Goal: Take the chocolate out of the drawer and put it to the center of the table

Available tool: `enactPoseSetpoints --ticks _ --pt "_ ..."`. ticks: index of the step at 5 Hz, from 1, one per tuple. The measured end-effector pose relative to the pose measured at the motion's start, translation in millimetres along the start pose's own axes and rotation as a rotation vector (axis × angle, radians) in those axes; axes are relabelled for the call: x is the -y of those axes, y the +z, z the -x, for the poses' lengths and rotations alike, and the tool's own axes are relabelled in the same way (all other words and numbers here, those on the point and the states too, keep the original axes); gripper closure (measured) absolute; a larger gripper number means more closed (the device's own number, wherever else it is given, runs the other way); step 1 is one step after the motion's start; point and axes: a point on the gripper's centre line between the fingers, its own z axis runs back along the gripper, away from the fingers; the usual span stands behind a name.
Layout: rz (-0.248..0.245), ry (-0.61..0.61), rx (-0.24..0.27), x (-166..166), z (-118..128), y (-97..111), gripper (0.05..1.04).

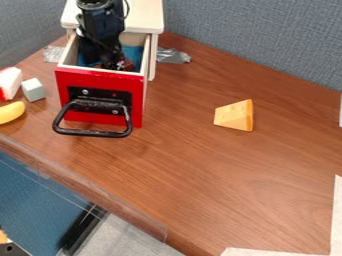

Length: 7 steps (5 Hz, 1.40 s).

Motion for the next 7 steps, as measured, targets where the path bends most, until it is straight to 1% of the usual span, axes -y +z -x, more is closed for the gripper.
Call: enactPoseSetpoints --ticks 1,2,3,4,5,6,7 --pt "-0.016 0.014 -0.006 -4 1 -9 0.126" --pt "-0.027 0.041 -0.007 -5 1 -11 0.399" --pt "-0.03 0.04 -0.001 -5 1 -12 0.458" --pt "0.01 0.048 0.015 -1 1 -10 0.458" --pt "0.068 0.066 0.032 3 4 -1 0.458" --pt "0.096 0.08 0.067 4 6 20 0.458" --pt "0.123 0.091 0.097 6 7 37 0.458"
